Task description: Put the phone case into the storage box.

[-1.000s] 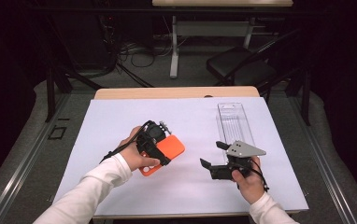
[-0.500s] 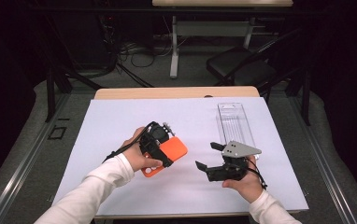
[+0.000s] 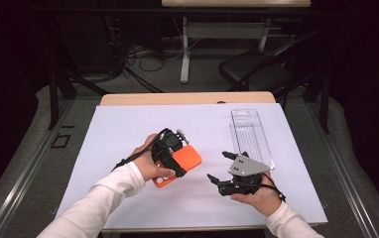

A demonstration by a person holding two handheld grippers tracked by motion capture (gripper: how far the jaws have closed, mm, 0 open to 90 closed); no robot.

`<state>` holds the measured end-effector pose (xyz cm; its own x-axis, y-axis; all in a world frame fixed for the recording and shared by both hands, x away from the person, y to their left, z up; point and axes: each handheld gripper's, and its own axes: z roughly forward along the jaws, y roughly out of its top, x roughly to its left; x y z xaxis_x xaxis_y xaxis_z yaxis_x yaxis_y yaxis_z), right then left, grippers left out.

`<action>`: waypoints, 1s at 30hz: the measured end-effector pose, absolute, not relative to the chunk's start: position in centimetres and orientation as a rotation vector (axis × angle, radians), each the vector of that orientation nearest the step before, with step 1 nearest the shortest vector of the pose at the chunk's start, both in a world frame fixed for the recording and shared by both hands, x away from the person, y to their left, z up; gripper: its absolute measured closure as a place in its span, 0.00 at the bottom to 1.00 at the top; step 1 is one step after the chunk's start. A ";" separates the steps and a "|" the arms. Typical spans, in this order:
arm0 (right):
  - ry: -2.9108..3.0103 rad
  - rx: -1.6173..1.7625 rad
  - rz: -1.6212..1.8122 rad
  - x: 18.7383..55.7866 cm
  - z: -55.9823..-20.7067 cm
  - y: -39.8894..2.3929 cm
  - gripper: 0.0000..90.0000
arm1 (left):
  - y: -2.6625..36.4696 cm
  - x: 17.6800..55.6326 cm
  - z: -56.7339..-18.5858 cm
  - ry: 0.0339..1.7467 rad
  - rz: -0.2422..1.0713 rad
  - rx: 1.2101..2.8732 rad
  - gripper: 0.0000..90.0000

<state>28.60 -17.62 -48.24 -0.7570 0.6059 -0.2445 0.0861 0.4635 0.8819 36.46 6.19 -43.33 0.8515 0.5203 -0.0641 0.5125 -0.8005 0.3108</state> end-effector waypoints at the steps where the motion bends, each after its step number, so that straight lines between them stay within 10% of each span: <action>1: 2.169 0.546 1.246 28.5 -48.2 -17.6 0.21 | 6.2 36.5 -43.3 0.775 0.038 2.712 0.18; 30: 2.099 0.124 0.880 28.0 -48.9 -16.7 0.38 | 4.8 36.4 -43.6 0.738 0.020 2.714 0.18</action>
